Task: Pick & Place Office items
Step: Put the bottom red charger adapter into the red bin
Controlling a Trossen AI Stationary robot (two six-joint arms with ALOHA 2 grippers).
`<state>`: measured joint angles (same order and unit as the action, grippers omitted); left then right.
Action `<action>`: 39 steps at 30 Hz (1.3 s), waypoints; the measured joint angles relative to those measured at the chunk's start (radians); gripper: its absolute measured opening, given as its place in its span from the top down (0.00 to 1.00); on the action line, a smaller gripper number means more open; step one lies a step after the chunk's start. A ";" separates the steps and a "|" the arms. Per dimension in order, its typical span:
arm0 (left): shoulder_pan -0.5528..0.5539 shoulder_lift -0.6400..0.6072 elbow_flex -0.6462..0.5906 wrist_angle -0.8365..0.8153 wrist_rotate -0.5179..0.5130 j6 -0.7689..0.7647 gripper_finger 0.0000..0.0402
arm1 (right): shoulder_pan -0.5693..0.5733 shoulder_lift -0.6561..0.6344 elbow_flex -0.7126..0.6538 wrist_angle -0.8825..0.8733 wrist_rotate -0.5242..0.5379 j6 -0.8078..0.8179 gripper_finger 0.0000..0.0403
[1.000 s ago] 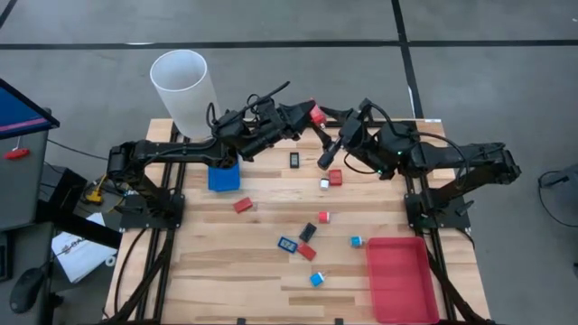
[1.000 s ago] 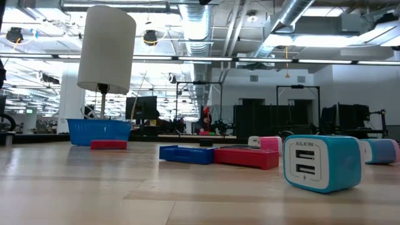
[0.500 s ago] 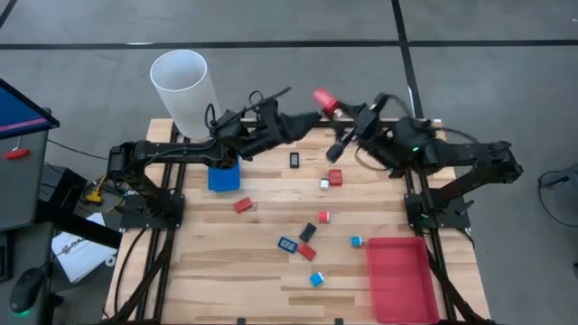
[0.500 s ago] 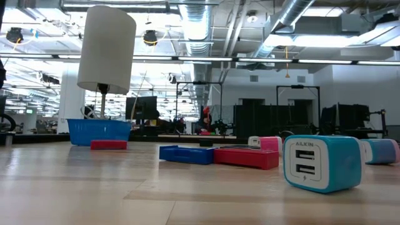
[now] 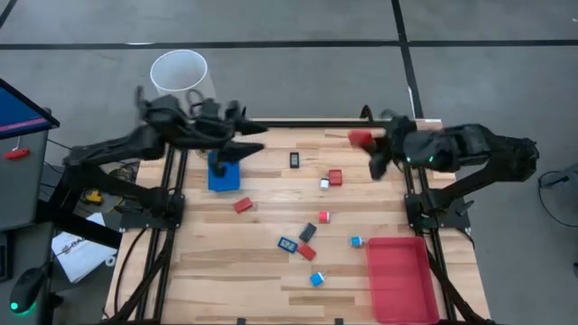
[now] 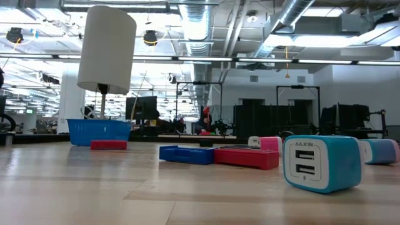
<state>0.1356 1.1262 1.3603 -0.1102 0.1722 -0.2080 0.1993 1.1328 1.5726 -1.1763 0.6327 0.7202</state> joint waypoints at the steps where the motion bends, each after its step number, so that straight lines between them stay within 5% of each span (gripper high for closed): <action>1: 0.000 -0.027 0.000 -0.053 -0.027 0.010 0.44 | 0.023 0.002 0.000 -0.064 -0.027 0.077 0.72; 11: 0.000 -0.206 -0.022 -0.452 -0.149 -0.040 0.49 | 0.316 0.112 -0.009 -0.391 -0.196 0.738 0.72; 23: -0.041 -0.220 -0.338 -0.301 -0.149 -0.141 0.54 | 0.628 0.207 -0.193 -0.364 -0.496 1.451 0.72; 31: -0.052 -0.220 -0.522 -0.040 -0.141 -0.239 0.54 | 0.687 0.308 -0.316 -0.104 -0.582 1.472 0.72; 39: -0.052 -0.220 -0.545 0.022 -0.141 -0.265 0.55 | 0.763 0.400 -0.444 -0.006 -0.610 1.487 0.72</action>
<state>0.0837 0.9058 0.8150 -0.0885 0.0311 -0.4732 0.9625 1.5325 1.1286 -1.1822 0.0227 2.2070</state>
